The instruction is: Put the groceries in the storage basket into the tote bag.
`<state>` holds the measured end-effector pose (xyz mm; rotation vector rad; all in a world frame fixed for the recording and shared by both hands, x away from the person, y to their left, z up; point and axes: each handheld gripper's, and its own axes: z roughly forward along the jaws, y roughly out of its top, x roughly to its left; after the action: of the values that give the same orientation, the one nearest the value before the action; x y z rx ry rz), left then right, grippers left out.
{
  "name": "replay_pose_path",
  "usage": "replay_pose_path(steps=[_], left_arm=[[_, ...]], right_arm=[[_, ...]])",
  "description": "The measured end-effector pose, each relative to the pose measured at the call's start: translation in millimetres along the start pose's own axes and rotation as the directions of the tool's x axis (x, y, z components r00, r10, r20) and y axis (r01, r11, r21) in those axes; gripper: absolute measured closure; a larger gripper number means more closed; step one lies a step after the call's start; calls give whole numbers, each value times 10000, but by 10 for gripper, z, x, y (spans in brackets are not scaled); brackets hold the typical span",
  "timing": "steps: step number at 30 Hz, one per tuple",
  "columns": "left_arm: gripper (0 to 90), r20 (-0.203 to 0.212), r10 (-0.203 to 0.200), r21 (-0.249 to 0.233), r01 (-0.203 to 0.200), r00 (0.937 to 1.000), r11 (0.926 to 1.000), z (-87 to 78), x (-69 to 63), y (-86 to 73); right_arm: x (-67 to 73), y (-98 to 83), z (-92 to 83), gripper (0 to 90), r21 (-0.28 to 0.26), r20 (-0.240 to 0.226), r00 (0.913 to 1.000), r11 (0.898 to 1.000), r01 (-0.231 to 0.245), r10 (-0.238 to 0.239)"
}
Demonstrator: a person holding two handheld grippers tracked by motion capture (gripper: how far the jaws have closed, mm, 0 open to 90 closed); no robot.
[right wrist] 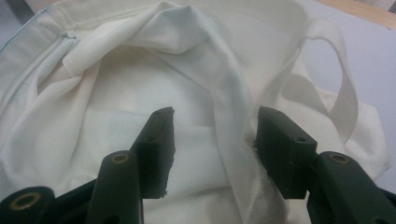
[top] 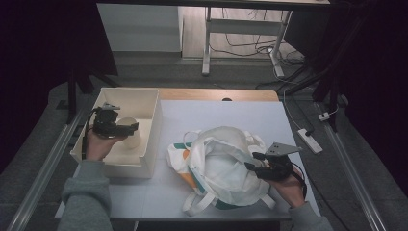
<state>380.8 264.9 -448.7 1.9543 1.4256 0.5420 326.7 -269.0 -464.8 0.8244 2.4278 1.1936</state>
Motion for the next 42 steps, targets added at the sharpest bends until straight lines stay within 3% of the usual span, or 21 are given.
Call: replay_pose_path(steps=[5, 11, 19, 26, 34, 42], left_arm=[[36, -141, -29, 283, 33, 9999, 9996, 84, 14, -17], [34, 13, -179, 668, 178, 9998, 9976, 223, 70, -58], [176, 131, -320, 783, 309, 9994, 9965, 322, 66, -59], [191, 52, -260, 746, 255, 9996, 9969, 317, 69, -60], [193, 295, -522, -97, 525, 9982, 9986, 120, 104, -30], [193, 834, -880, -1274, 982, 9926, 9870, -137, 108, 13]], right_arm=[[-6, -6, 2, 465, -35, -4, 10000, 10000, -33, 33], [-5, -9, 7, 465, -42, 7, 10000, 10000, -32, 32], [-6, -12, 9, 465, -32, 24, 10000, 10000, -46, 46], [-8, -14, 8, 465, -37, 35, 10000, 10000, -71, 71], [-5, -11, 4, 465, -51, 52, 10000, 10000, -46, 47], [3, -7, 7, 464, -38, 79, 10000, 10000, -31, 31]])
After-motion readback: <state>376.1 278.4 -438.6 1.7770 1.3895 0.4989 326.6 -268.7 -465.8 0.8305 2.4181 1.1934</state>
